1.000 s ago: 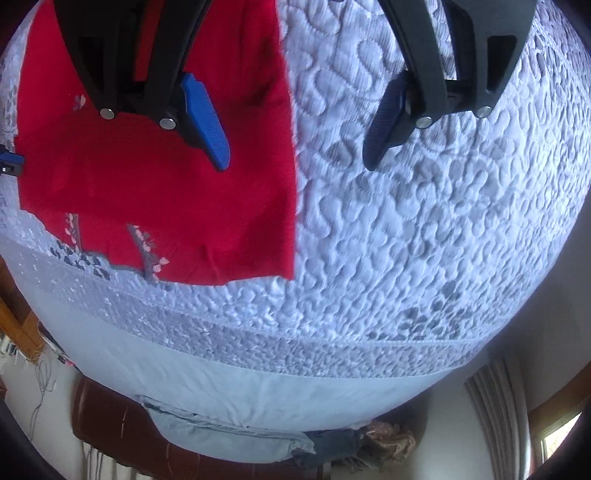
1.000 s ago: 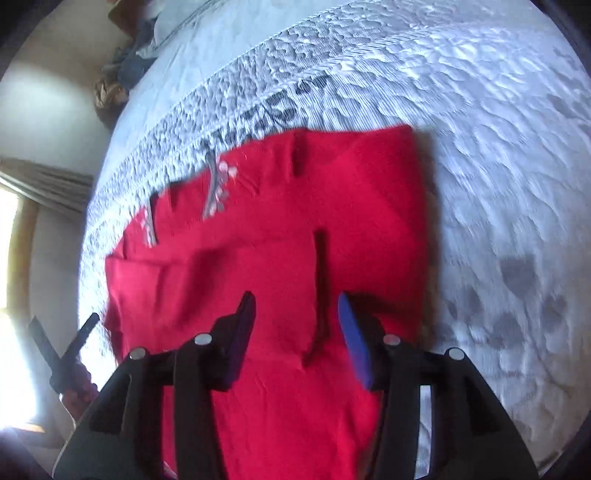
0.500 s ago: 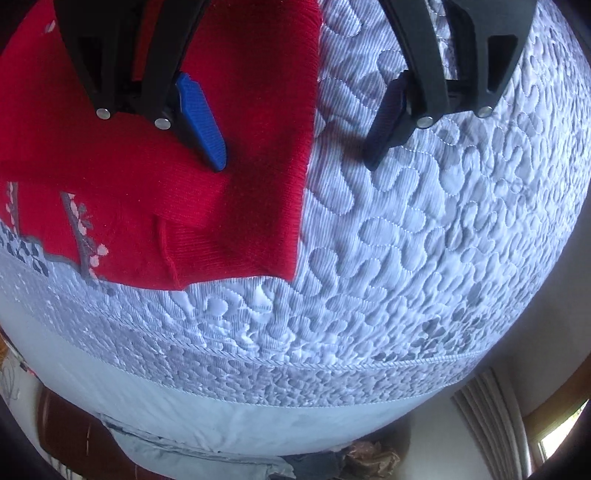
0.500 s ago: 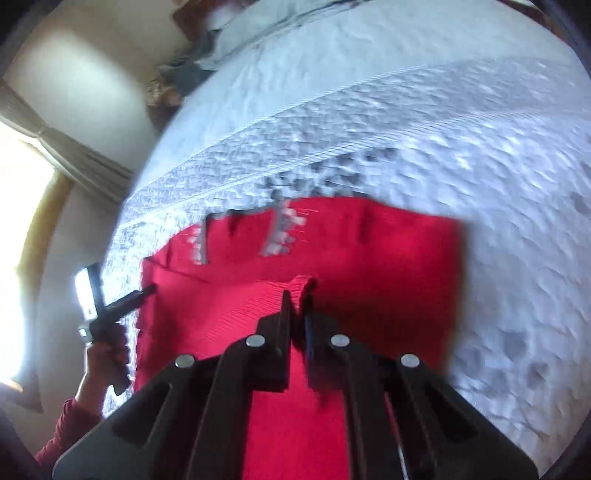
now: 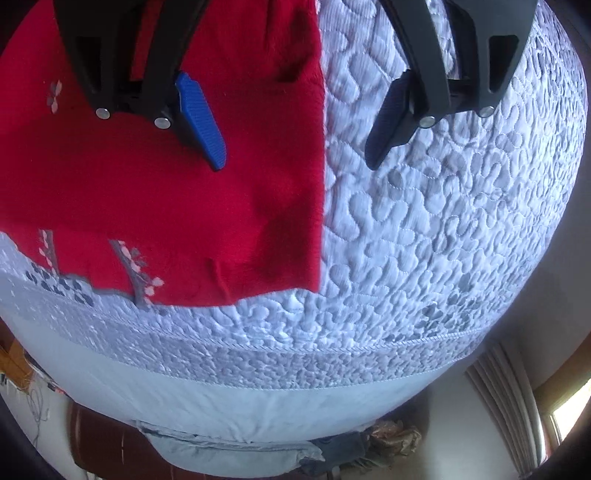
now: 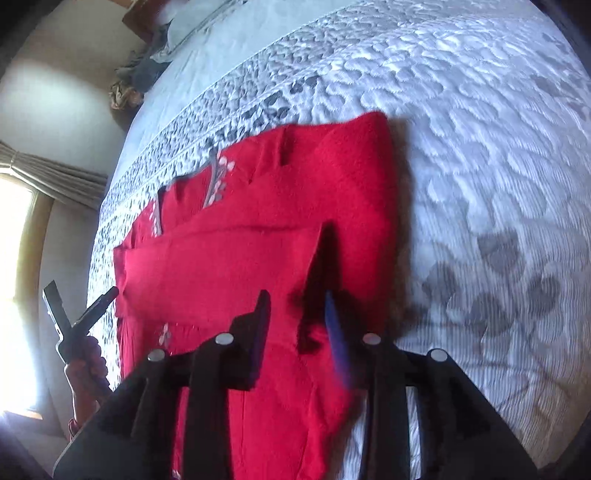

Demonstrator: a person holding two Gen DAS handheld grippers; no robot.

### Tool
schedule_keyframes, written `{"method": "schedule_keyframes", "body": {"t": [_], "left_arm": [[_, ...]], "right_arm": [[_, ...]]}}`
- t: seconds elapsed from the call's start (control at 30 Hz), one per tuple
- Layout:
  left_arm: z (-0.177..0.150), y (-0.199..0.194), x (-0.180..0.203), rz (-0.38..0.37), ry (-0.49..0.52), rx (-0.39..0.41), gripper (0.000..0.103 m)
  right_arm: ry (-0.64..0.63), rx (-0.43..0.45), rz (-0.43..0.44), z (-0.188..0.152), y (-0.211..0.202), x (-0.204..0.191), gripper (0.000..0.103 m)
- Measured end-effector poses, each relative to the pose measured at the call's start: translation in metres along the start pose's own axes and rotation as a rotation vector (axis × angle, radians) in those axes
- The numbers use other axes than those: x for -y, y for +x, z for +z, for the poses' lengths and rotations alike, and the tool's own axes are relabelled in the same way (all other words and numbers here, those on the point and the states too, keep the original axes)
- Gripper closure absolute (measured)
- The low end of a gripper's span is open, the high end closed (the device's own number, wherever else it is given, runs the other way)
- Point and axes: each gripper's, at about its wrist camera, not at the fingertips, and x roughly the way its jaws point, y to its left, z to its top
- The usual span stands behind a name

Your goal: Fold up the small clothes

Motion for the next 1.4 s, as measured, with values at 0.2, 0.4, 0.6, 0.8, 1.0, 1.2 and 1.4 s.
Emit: {"method": "schedule_keyframes", "body": {"t": [0.2, 0.4, 0.6, 0.8, 1.0, 1.2, 1.4], "left_arm": [[-0.011, 0.021, 0.004, -0.029, -0.036, -0.068, 0.023], [-0.011, 0.033, -0.004, -0.055, -0.069, -0.098, 0.014], [-0.031, -0.001, -0.016, -0.123, -0.08, -0.122, 0.016], [-0.11, -0.058, -0.028, -0.143, 0.004, -0.136, 0.015], [-0.19, -0.097, -0.039, -0.165, 0.048, -0.167, 0.015], [-0.227, -0.126, -0.039, -0.209, 0.047, -0.192, 0.015], [-0.255, -0.139, -0.044, -0.239, 0.035, -0.219, 0.015]], "right_arm": [[-0.044, -0.046, -0.084, -0.004, 0.002, -0.014, 0.099], [0.008, -0.079, -0.157, -0.003, 0.02, 0.0, 0.102], [-0.042, -0.006, -0.208, -0.038, -0.013, -0.016, 0.084], [-0.136, -0.049, -0.236, -0.137, -0.033, -0.033, 0.076], [-0.164, -0.055, -0.262, -0.225, -0.052, -0.034, 0.069], [-0.167, -0.072, -0.25, -0.269, -0.068, -0.035, 0.064], [-0.163, -0.101, -0.242, -0.3, -0.071, -0.034, 0.063]]}}
